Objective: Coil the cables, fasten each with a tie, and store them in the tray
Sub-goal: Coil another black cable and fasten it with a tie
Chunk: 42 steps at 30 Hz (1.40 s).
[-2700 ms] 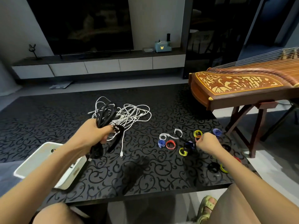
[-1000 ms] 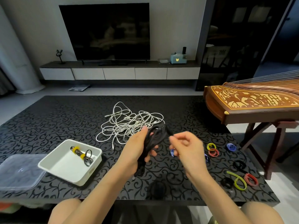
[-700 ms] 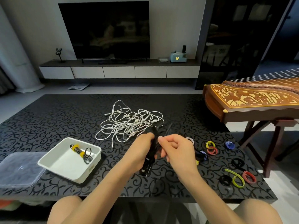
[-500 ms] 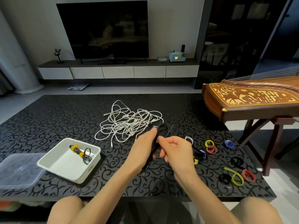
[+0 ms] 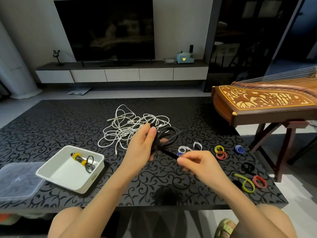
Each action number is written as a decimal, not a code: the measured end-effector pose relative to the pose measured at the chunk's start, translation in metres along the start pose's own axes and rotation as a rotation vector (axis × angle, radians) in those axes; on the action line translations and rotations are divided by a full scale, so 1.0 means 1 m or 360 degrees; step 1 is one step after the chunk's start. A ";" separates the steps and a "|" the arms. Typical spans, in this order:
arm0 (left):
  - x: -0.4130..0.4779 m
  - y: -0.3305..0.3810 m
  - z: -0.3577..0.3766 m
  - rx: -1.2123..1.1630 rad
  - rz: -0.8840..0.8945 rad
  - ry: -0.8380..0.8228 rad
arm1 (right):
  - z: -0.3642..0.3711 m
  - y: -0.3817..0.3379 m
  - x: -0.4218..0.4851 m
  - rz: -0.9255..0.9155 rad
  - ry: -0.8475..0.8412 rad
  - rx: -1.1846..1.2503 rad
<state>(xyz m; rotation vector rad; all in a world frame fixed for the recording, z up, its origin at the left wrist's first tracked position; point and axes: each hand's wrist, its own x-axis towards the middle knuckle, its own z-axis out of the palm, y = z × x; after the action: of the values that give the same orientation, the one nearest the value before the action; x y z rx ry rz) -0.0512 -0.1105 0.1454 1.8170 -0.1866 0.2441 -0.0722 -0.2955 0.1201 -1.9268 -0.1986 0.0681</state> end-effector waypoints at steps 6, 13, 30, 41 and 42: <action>-0.008 0.019 0.001 -0.0065 0.0046 -0.0371 | -0.017 -0.010 0.009 0.0055 -0.0112 0.0010; -0.017 0.033 0.009 -0.0061 0.0078 -0.0609 | -0.037 -0.040 0.013 0.0136 -0.0304 0.0590; -0.022 0.037 0.025 0.0032 -0.0061 -0.0531 | -0.033 -0.060 -0.010 -0.0504 0.0215 -0.0446; -0.023 0.044 0.026 0.0033 -0.0166 -0.0488 | -0.030 -0.061 -0.013 -0.0261 0.0266 -0.0078; -0.024 0.045 0.026 0.0034 -0.0162 -0.0495 | -0.031 -0.062 -0.011 -0.0107 0.0203 0.0130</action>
<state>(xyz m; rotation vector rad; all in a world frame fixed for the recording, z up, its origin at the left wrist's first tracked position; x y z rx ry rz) -0.0836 -0.1471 0.1744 1.8727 -0.3091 -0.1102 -0.0855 -0.3045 0.1880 -1.8345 -0.1721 -0.0902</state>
